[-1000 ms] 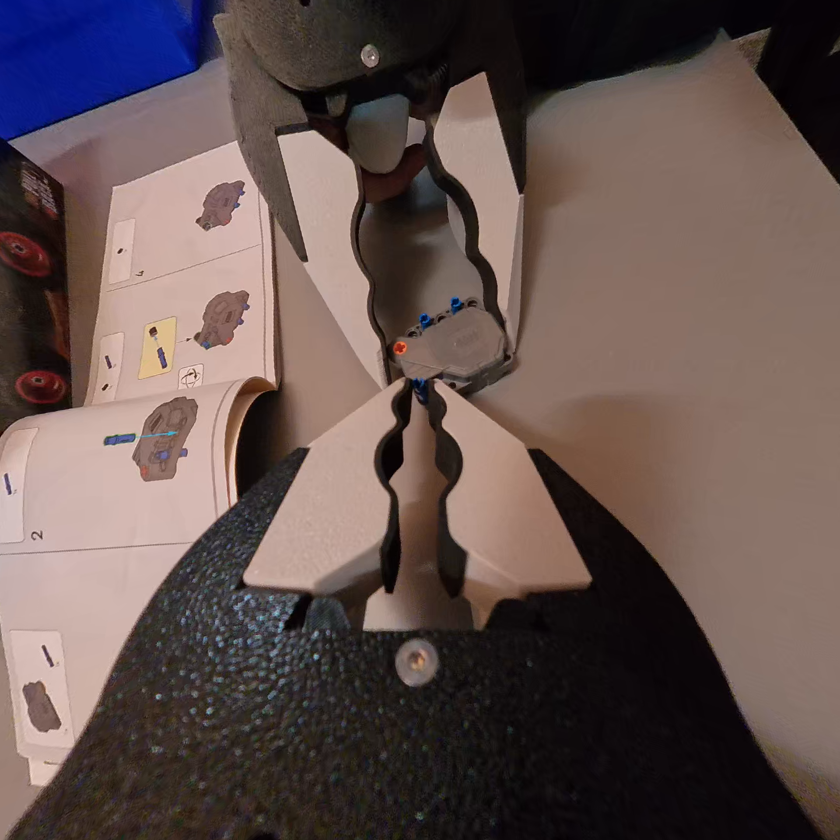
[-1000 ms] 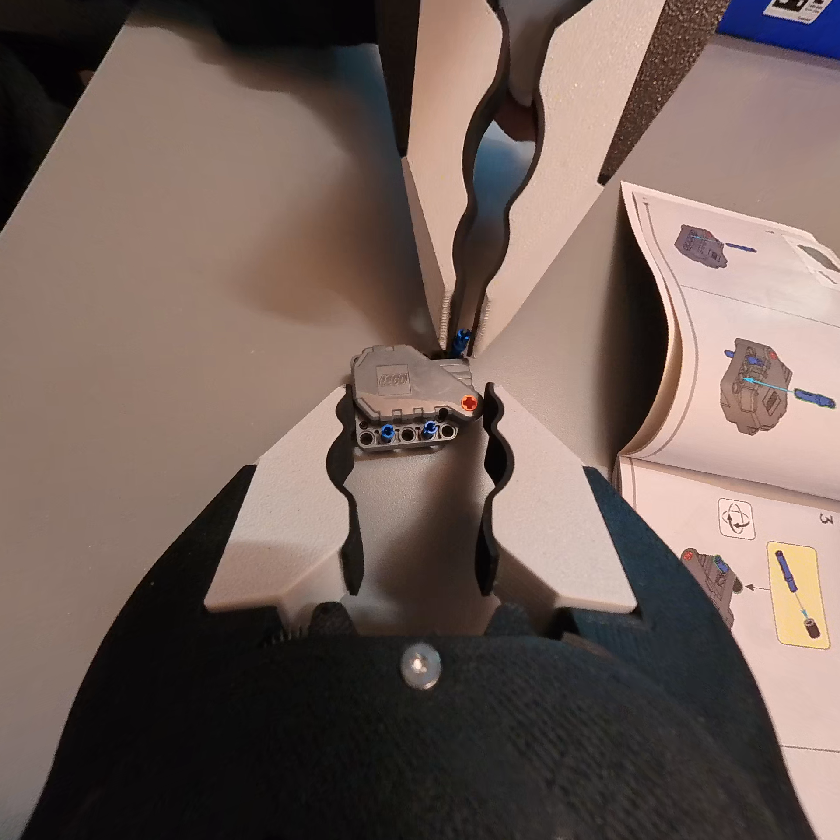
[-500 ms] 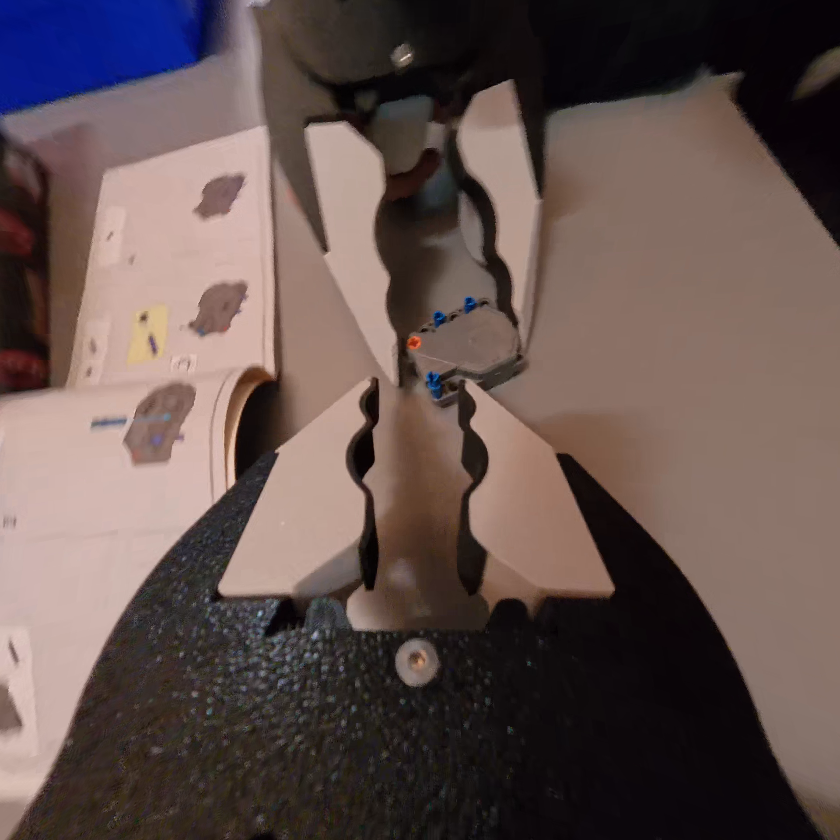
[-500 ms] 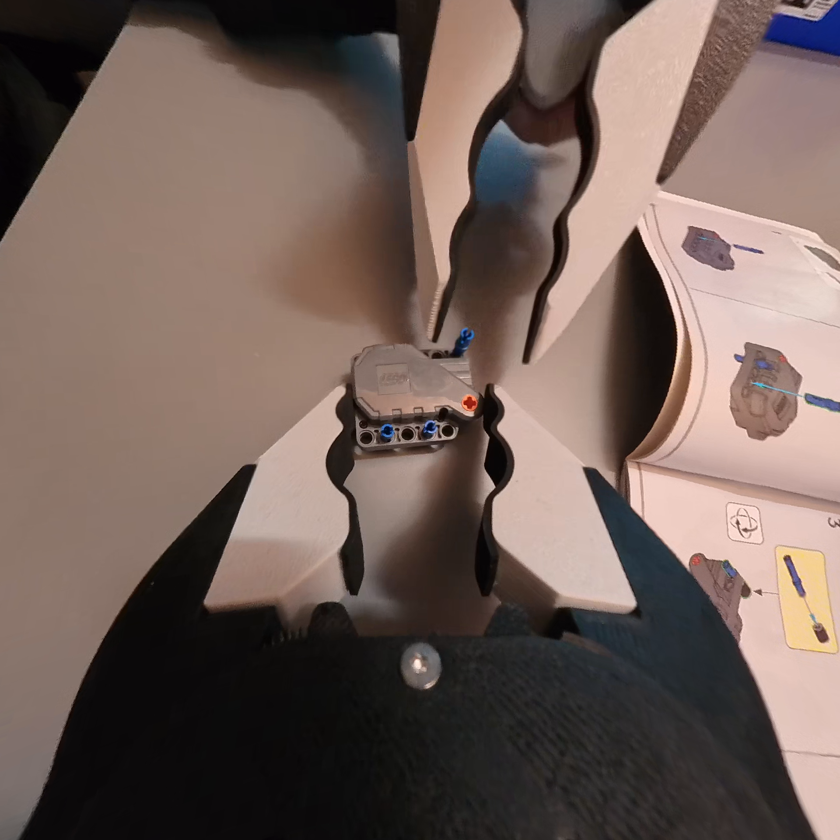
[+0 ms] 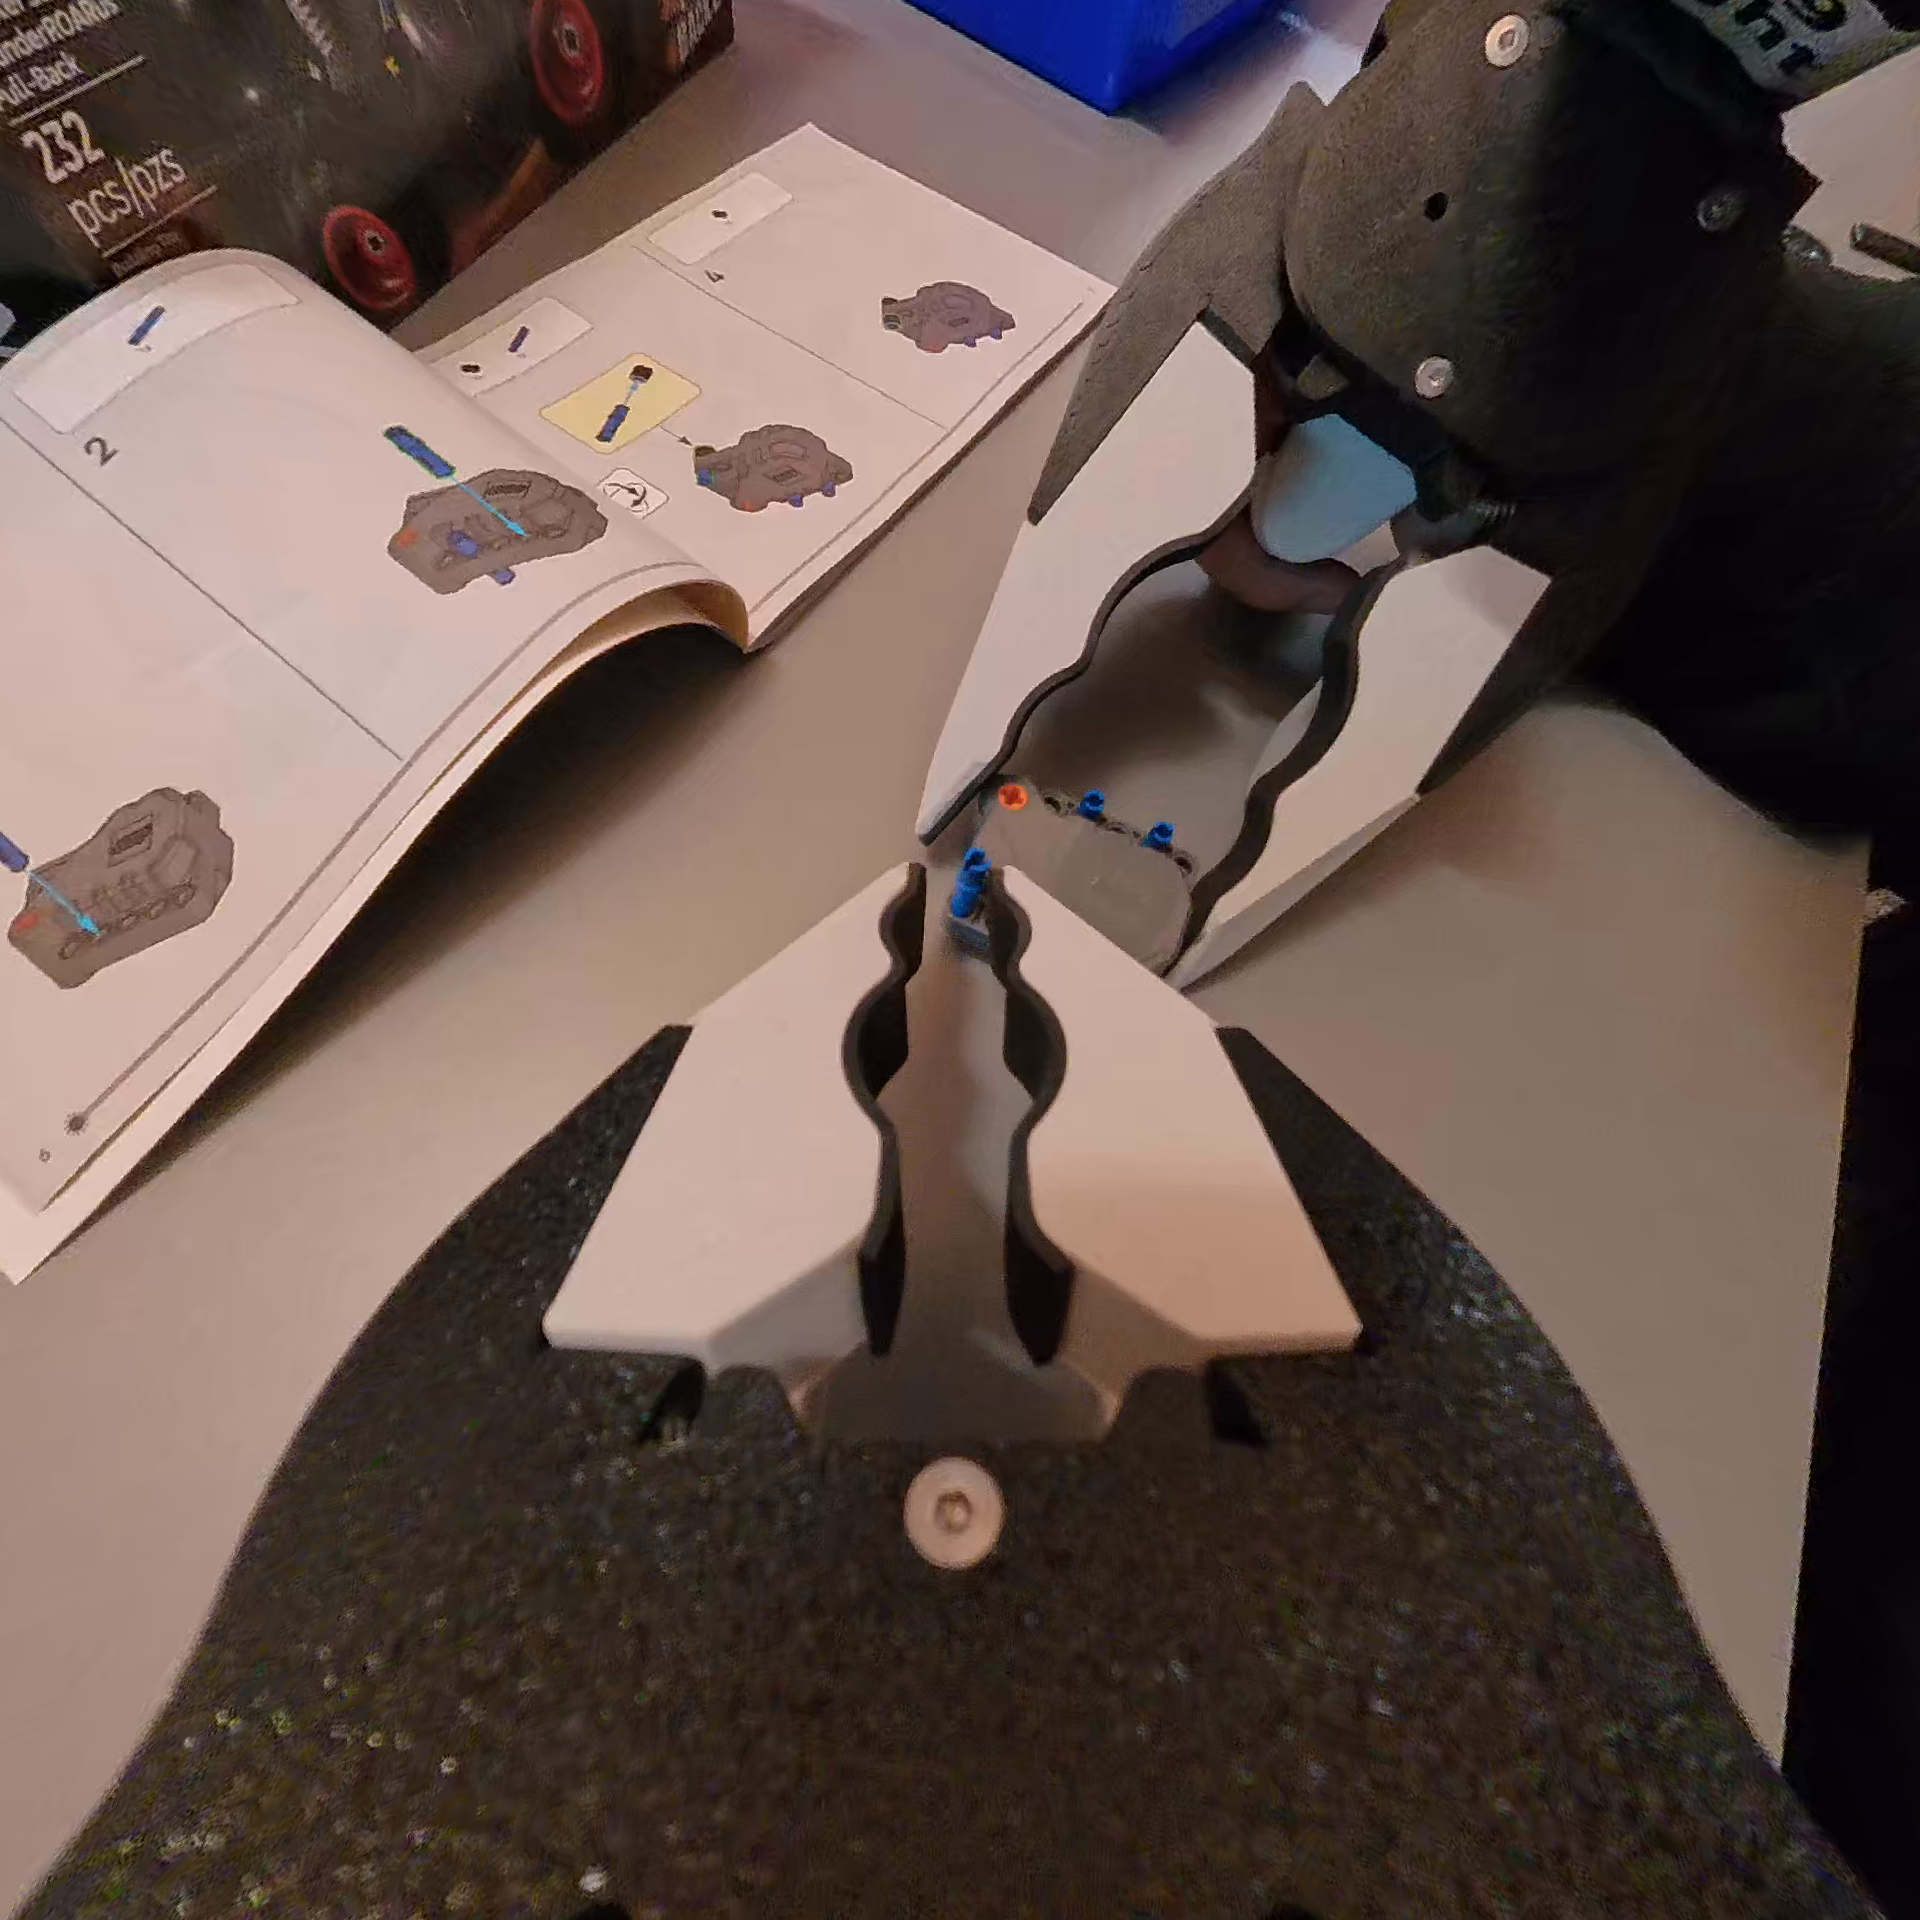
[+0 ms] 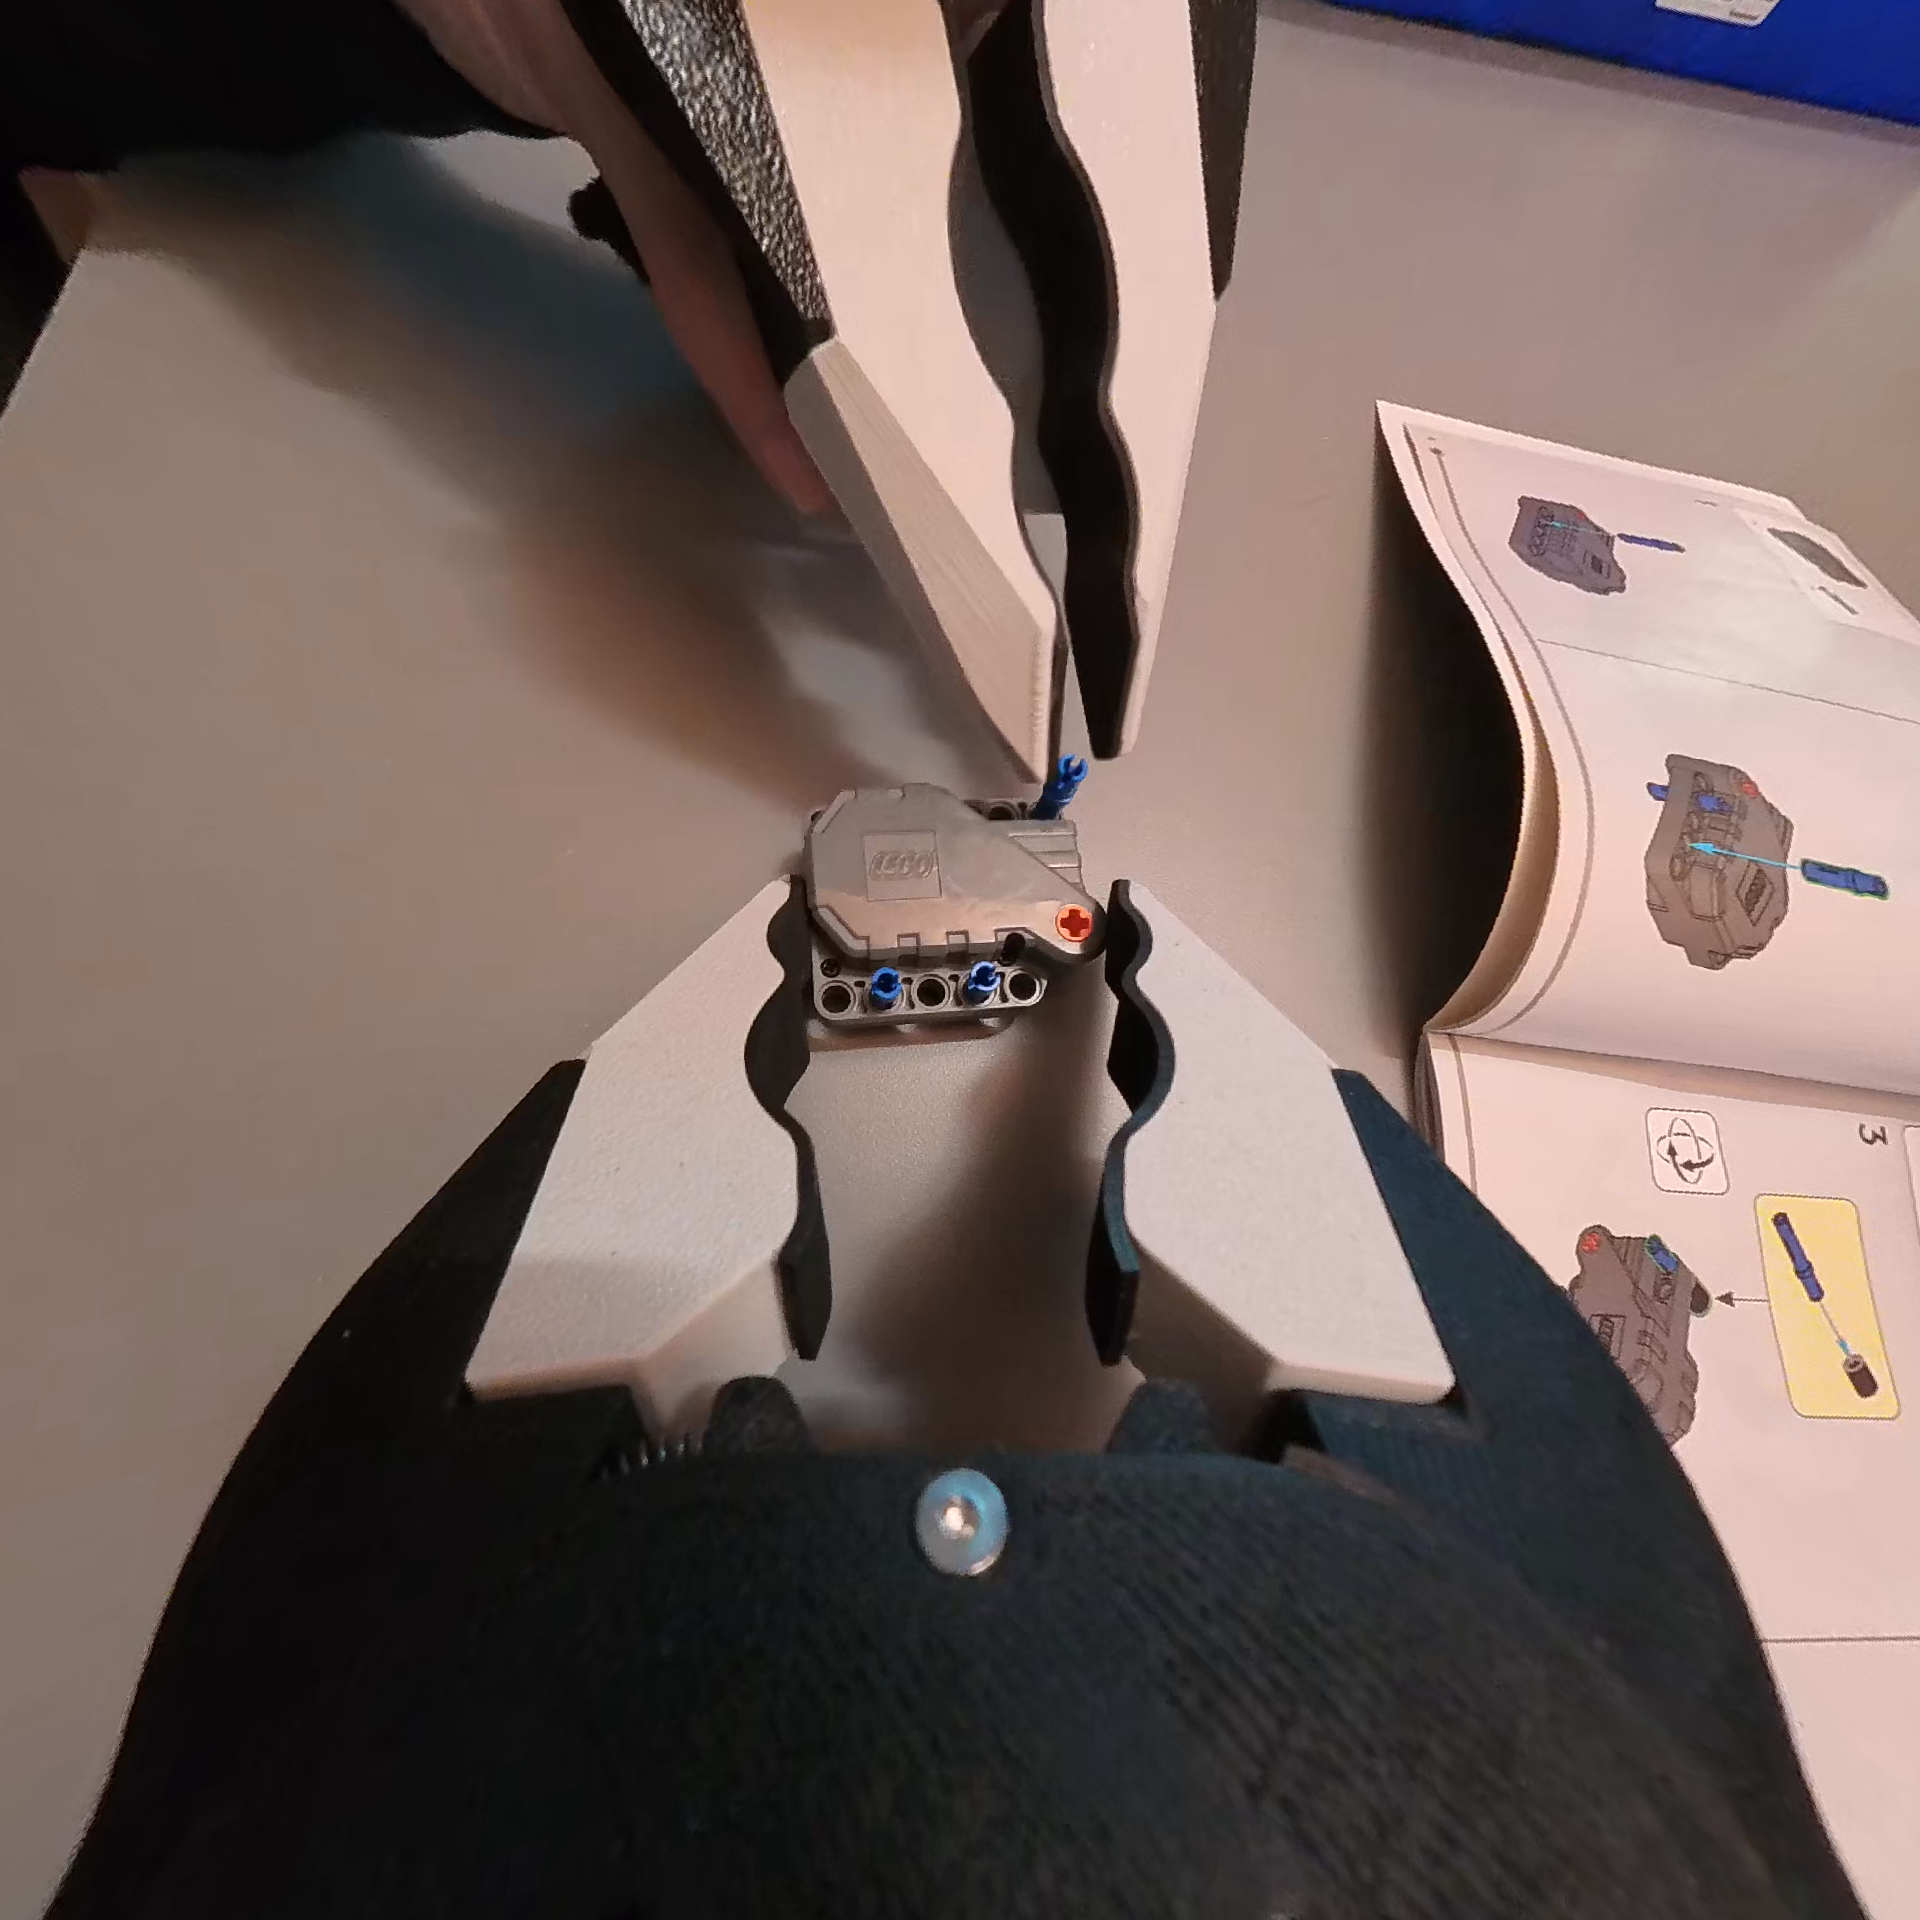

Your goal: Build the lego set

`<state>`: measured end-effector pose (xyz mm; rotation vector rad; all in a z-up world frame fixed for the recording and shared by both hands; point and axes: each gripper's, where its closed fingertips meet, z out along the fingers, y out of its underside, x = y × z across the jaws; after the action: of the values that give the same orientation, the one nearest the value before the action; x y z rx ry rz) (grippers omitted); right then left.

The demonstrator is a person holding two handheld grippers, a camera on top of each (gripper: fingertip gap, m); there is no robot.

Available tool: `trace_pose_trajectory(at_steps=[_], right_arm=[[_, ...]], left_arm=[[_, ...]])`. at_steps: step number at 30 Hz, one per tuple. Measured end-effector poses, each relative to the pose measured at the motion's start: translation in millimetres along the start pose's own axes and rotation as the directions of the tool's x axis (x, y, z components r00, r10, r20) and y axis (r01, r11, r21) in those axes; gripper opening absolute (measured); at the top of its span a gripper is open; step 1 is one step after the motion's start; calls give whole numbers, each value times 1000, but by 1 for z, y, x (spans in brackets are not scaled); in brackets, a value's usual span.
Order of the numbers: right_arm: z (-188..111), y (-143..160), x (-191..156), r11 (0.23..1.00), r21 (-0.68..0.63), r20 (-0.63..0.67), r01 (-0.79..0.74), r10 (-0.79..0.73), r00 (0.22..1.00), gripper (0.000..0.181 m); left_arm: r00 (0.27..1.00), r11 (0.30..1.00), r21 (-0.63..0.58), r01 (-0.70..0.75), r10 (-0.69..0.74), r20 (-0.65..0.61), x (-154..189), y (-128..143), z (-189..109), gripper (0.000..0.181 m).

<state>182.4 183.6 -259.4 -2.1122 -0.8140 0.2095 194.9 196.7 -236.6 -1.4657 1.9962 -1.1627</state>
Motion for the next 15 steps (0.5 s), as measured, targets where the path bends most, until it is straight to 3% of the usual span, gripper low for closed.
trace_pose_trajectory(at_steps=[4, 8, 11, 15], right_arm=[[0, 0, 0, 1000, 0, -1, 1, -1, 1000, 55], [0, 0, -2, 1000, 1, 7, 6, -6, 1000, 55], [-1, -1, -7, 1000, 5, 51, 12, -12, 999, 55], [-2, -1, -18, 999, 15, 113, 44, -45, 993, 55]], left_arm=[[1000, 1000, -26, 3, -3, 7, 5, 2, 7, 9], [996, 996, -30, -84, 85, 30, 4, 2, 6, 2], [969, 970, -47, -238, 233, -86, 9, 6, 4, 2], [860, 901, -21, -433, 406, -309, 21, 12, 0, 2]])
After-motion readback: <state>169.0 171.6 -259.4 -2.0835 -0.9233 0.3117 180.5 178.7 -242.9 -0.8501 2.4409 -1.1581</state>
